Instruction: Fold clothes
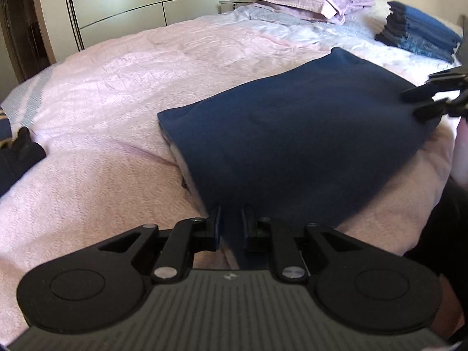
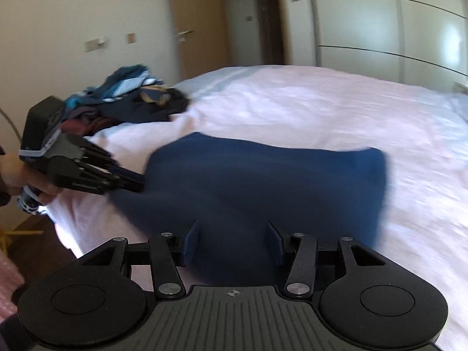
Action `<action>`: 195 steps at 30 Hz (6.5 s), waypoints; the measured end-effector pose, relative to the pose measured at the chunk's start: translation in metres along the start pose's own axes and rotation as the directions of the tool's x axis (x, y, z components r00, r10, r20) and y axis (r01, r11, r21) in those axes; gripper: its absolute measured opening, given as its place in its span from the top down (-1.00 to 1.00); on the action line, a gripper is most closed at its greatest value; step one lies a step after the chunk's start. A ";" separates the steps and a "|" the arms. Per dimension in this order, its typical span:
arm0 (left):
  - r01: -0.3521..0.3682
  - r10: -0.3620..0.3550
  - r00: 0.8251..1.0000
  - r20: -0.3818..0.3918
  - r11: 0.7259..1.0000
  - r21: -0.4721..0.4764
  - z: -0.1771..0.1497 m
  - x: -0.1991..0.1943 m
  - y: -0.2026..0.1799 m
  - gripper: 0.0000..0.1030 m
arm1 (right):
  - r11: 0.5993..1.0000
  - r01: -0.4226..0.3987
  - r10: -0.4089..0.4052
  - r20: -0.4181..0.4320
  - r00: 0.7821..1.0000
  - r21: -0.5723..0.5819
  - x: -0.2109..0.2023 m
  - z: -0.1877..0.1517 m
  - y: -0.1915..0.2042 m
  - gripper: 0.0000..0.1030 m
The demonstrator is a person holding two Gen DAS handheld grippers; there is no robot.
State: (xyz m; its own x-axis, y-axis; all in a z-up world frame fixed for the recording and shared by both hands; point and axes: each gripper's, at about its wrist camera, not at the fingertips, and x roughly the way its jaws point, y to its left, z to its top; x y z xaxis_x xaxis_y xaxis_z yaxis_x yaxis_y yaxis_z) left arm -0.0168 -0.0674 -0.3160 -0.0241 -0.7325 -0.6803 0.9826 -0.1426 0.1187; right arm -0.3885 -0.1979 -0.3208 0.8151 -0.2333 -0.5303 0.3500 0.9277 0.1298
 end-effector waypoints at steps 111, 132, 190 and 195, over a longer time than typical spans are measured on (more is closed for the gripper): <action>0.288 -0.273 0.958 -0.092 0.924 0.254 0.177 0.123 -0.156 0.69 | 0.965 -0.002 -0.026 0.101 0.995 0.263 -0.045 -0.052 -0.038 0.55; 0.203 -0.206 0.979 -0.005 0.962 0.183 0.159 0.076 -0.098 0.82 | 0.971 0.081 -0.103 0.091 0.990 0.226 -0.074 -0.053 -0.022 0.54; -0.313 0.177 0.950 0.258 0.519 0.796 -0.015 -0.013 -0.151 -0.35 | 0.625 0.223 -0.346 -0.009 0.938 -0.748 0.017 -0.001 0.074 0.43; -0.310 0.260 0.942 0.210 0.443 0.841 -0.009 0.021 -0.145 0.36 | 0.622 0.211 -0.342 -0.019 0.940 -0.754 0.020 -0.012 0.072 0.40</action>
State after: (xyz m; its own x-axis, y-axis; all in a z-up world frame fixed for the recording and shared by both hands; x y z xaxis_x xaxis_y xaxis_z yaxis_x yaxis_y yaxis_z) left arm -0.1587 -0.0561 -0.3536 0.1940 -0.8675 -0.4581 0.2884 -0.3959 0.8718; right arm -0.3523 -0.1325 -0.3325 0.6377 -0.5308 -0.5582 0.0418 0.7475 -0.6630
